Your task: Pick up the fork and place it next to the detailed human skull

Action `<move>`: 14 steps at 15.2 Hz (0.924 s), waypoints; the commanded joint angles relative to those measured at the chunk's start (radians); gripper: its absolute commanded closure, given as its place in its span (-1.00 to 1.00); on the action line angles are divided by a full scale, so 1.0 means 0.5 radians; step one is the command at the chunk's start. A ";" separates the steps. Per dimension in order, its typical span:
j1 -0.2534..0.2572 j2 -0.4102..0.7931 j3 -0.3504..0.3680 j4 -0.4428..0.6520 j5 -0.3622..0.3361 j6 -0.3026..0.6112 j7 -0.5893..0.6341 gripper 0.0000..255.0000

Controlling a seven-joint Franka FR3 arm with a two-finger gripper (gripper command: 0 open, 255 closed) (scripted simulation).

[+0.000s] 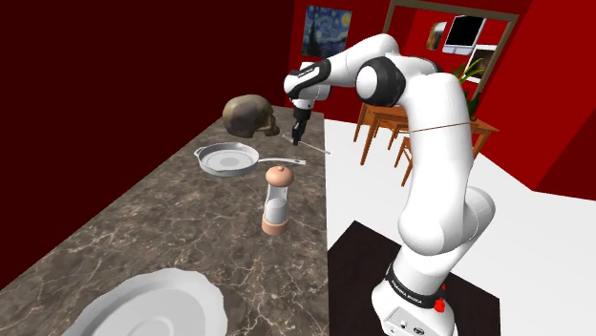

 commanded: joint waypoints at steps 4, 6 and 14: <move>0.001 0.030 0.004 -0.040 0.006 0.071 -0.005 1.00; 0.001 0.030 0.004 -0.040 0.006 0.071 -0.005 1.00; 0.001 0.030 0.004 -0.040 0.006 0.071 -0.005 -1.00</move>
